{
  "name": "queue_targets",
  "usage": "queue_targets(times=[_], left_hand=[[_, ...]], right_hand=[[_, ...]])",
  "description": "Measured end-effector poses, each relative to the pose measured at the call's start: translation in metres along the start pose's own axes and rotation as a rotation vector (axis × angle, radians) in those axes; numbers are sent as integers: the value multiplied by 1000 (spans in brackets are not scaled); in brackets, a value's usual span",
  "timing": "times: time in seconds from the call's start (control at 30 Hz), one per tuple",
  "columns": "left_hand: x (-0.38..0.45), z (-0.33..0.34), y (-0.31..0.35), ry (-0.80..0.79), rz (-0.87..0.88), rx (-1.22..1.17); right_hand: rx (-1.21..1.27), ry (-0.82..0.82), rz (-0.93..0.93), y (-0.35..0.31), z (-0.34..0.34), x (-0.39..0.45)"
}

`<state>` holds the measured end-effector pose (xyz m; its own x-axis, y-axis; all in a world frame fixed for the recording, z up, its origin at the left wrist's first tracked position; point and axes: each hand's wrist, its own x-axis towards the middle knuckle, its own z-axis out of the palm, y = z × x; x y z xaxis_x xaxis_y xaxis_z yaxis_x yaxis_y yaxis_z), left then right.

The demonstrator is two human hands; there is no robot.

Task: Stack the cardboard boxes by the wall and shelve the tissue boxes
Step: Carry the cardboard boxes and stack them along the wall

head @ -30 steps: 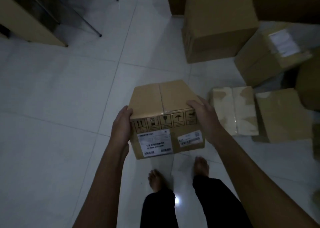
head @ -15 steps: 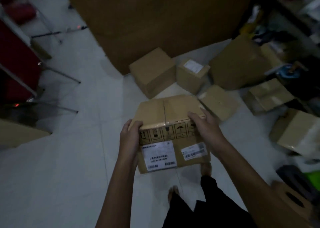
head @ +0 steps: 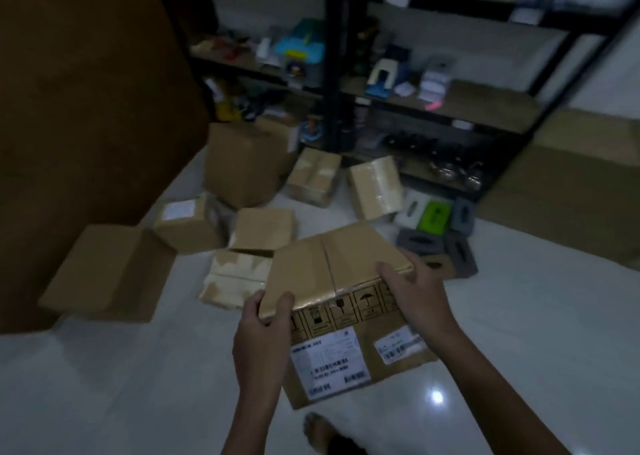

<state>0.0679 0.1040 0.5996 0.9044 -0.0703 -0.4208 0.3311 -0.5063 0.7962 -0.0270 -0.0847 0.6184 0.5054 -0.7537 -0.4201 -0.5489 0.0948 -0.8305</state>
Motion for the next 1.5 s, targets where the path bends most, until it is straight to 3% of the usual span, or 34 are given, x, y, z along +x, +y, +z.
queue_targets(times=[0.17, 0.57, 0.83, 1.13, 1.5], left_hand=[[-74, 111, 26, -206, 132, 66], [-322, 370, 55, -640, 193, 155], [-417, 506, 81, -807, 148, 239], [-494, 706, 129, -1034, 104, 310], [-586, 904, 175, -1095, 53, 295]], right_hand=[[179, 173, 65, 63, -138, -19], [359, 536, 147, 242, -453, -93], [517, 683, 204, 311, -580, -95], [537, 857, 308, 366, -740, -42], [533, 922, 374, 417, -931, 35]])
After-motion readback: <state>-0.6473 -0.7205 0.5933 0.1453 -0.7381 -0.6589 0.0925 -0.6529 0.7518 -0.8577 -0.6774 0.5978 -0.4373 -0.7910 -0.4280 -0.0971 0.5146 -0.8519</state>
